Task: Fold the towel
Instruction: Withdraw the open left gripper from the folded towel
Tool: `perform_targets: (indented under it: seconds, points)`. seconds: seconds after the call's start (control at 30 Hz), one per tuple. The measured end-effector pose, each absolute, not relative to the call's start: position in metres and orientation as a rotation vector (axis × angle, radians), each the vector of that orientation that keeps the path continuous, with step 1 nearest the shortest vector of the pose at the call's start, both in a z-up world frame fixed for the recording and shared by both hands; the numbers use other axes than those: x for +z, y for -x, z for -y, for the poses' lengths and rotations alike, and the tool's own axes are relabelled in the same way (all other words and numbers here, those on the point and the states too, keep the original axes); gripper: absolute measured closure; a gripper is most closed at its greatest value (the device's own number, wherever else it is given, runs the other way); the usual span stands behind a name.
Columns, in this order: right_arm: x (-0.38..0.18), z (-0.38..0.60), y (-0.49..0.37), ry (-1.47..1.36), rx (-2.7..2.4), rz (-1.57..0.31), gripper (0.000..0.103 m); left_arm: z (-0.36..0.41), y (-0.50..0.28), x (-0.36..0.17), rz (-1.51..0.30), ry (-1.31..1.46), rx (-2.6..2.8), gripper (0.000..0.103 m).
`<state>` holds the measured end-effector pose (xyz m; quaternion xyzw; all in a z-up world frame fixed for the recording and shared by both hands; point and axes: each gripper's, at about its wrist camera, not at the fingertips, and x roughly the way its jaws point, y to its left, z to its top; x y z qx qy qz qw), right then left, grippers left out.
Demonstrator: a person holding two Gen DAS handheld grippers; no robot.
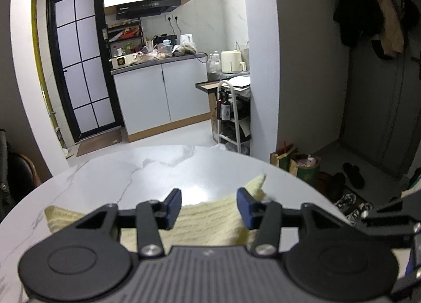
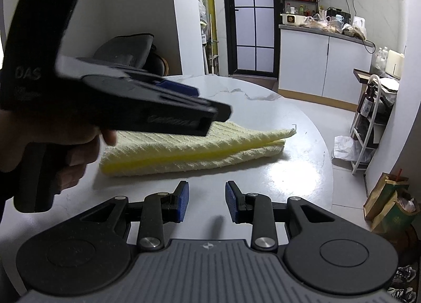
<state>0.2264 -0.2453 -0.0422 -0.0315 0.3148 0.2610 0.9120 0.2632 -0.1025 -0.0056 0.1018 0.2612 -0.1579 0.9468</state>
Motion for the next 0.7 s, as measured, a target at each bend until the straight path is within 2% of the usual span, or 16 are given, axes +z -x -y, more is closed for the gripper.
perform_targets:
  seconds: [0.7]
  points:
    - [-0.043, 0.216, -0.228, 0.108, 0.544, -0.663, 0.069, 0.046, -0.227, -0.013, -0.594, -0.176, -0.243, 0.054]
